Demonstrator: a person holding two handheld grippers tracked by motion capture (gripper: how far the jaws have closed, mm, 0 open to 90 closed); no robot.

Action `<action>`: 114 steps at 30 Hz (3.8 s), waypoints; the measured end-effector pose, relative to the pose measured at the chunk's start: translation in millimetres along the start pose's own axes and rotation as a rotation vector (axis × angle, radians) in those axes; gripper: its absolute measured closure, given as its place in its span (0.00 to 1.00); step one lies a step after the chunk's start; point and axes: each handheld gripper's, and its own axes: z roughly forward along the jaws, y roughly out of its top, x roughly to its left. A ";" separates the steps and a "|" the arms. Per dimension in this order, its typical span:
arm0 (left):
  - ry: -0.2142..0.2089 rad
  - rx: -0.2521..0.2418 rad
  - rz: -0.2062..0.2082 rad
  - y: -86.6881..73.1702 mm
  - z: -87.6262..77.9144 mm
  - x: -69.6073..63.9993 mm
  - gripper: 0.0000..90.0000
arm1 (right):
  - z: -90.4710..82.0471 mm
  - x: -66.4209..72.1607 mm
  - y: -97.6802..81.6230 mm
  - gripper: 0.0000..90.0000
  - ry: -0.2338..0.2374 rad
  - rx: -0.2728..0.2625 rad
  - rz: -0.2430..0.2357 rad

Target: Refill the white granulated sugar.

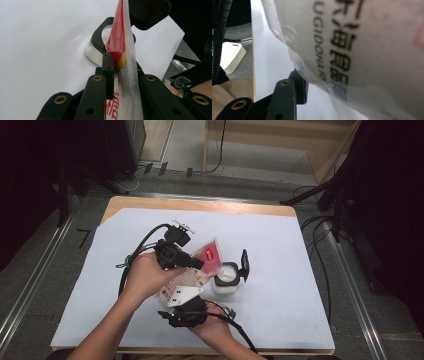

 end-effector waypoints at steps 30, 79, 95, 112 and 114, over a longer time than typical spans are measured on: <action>-0.028 -0.200 0.005 -16.0 -55.2 8.6 0.99 | -16.6 -34.6 -0.5 0.64 -0.069 -0.112 0.130; 0.164 -0.292 -0.009 -29.3 -34.9 90.5 1.00 | -27.9 -64.6 -17.8 0.61 -0.070 -0.042 0.321; 0.126 -0.305 -0.048 -56.7 -32.8 110.8 0.97 | -45.7 -67.8 -14.9 0.59 -0.041 -0.081 0.300; 0.068 -0.309 -0.066 -88.4 -52.3 110.8 0.70 | -66.5 -73.1 -11.6 0.57 -0.030 -0.087 0.284; 0.061 -0.326 -0.066 -91.4 -54.8 111.3 0.64 | -68.2 -72.3 -11.9 0.57 -0.040 -0.079 0.266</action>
